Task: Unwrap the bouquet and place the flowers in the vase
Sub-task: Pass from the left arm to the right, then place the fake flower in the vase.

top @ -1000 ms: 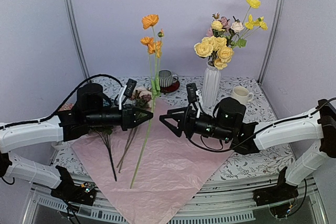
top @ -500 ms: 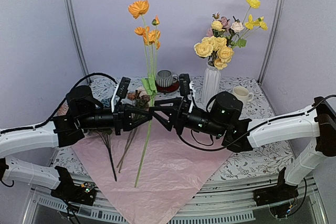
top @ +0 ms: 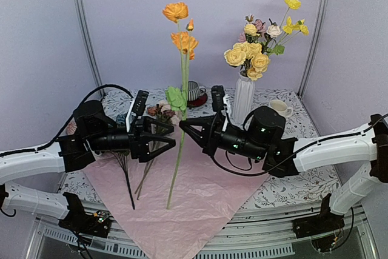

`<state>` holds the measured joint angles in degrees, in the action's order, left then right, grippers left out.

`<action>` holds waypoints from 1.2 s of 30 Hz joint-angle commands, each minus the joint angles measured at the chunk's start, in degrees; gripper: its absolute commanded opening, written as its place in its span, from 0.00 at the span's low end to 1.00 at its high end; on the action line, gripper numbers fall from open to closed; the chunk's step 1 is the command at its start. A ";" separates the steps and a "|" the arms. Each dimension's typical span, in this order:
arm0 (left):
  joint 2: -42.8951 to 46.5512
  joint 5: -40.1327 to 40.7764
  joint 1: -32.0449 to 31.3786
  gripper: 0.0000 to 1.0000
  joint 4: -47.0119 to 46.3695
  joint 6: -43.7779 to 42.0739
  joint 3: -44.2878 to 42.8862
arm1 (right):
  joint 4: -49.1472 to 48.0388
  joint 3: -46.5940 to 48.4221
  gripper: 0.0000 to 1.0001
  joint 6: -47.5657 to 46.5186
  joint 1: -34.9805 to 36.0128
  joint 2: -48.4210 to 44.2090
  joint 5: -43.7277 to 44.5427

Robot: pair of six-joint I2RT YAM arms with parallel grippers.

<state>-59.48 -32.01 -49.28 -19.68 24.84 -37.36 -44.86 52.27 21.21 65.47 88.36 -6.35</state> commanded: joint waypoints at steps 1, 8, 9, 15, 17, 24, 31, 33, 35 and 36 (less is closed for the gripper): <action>3.64 3.87 -0.56 0.98 0.38 -1.01 1.79 | 4.96 -3.86 0.03 -5.02 0.09 -10.72 8.74; 8.18 8.14 -0.51 0.98 4.08 -3.56 2.55 | 19.89 -5.33 0.03 -20.17 0.05 -30.62 23.50; 8.56 8.40 -0.48 0.98 4.45 -3.85 2.56 | 21.95 -3.96 0.03 -22.25 0.07 -32.93 25.86; 9.26 9.68 -0.48 0.97 4.57 -4.36 2.69 | 26.32 2.19 0.02 -35.83 -0.02 -41.66 37.42; 9.21 10.21 -0.47 0.97 4.60 -4.37 2.49 | 26.55 4.82 0.02 -38.90 -0.08 -41.53 36.36; 8.06 10.78 -0.47 0.97 4.68 -4.47 1.23 | 34.48 24.92 0.02 -44.81 -0.02 -30.67 29.52; 6.12 10.69 -0.48 0.96 4.67 -4.63 0.31 | 36.56 40.50 0.02 -46.97 -0.14 -16.03 23.00; 5.73 10.62 -0.49 0.96 4.65 -4.79 0.12 | 35.78 44.45 0.02 -48.94 -0.21 -11.56 23.35; 5.48 10.73 -0.47 0.96 4.78 -4.93 0.01 | 34.62 48.41 0.02 -50.93 -1.07 -7.06 23.86; 5.29 10.79 -0.48 0.96 4.91 -5.06 -0.07 | 34.28 50.37 0.02 -51.18 -1.82 -4.83 23.57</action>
<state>-53.71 -21.69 -49.30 -15.18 20.97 -35.66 -10.41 96.60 -25.89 65.19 76.99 18.57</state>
